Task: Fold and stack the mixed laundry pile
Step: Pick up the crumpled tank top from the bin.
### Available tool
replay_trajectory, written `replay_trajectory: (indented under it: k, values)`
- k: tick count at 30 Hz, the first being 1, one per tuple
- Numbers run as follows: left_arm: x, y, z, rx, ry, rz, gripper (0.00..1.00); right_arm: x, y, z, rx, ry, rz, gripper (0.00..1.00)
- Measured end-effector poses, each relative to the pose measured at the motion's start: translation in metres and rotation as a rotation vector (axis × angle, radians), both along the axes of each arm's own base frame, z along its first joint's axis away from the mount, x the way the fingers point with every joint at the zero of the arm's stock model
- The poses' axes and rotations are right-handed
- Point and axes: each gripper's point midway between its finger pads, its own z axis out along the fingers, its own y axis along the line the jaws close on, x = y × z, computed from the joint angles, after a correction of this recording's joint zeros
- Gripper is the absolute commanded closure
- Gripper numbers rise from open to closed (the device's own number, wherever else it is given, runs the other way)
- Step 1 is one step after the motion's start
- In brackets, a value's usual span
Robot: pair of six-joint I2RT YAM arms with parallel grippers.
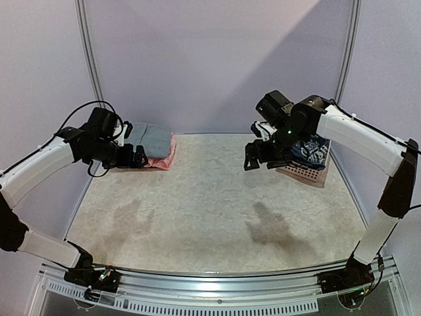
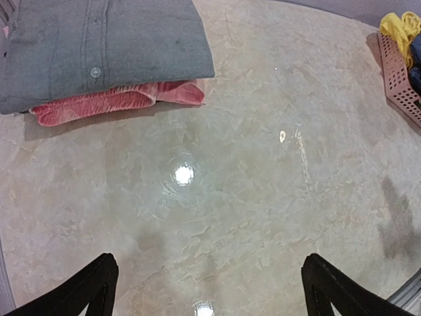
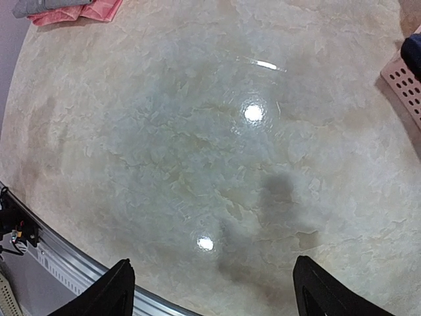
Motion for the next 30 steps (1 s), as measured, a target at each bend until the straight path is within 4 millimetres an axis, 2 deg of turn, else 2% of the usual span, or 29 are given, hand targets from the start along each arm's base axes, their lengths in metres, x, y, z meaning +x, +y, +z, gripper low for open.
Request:
replay_trajectory:
  k: [3,7,11,16,22,30]
  values:
    - [-0.008,0.003,0.000,0.009,-0.009,0.013,0.00,0.004,-0.005,0.003,-0.015,-0.023,-0.024,0.01]
    - [-0.013,0.009,0.001,0.023,-0.018,0.037,0.00,0.010,-0.011,0.008,-0.028,-0.063,-0.060,0.01]
    - [-0.016,0.028,0.002,0.077,-0.029,0.131,0.00,0.021,-0.022,0.030,0.038,-0.133,-0.138,0.01]
    - [-0.023,0.039,0.004,0.090,-0.055,0.170,0.00,0.043,-0.065,0.046,0.166,-0.185,-0.318,0.01]
    - [-0.031,0.042,-0.003,0.020,-0.059,0.196,0.00,0.055,-0.115,0.042,0.344,-0.163,-0.503,0.01]
    - [-0.028,0.030,-0.017,-0.026,0.001,0.155,0.00,0.078,-0.145,0.045,0.447,-0.127,-0.606,0.01]
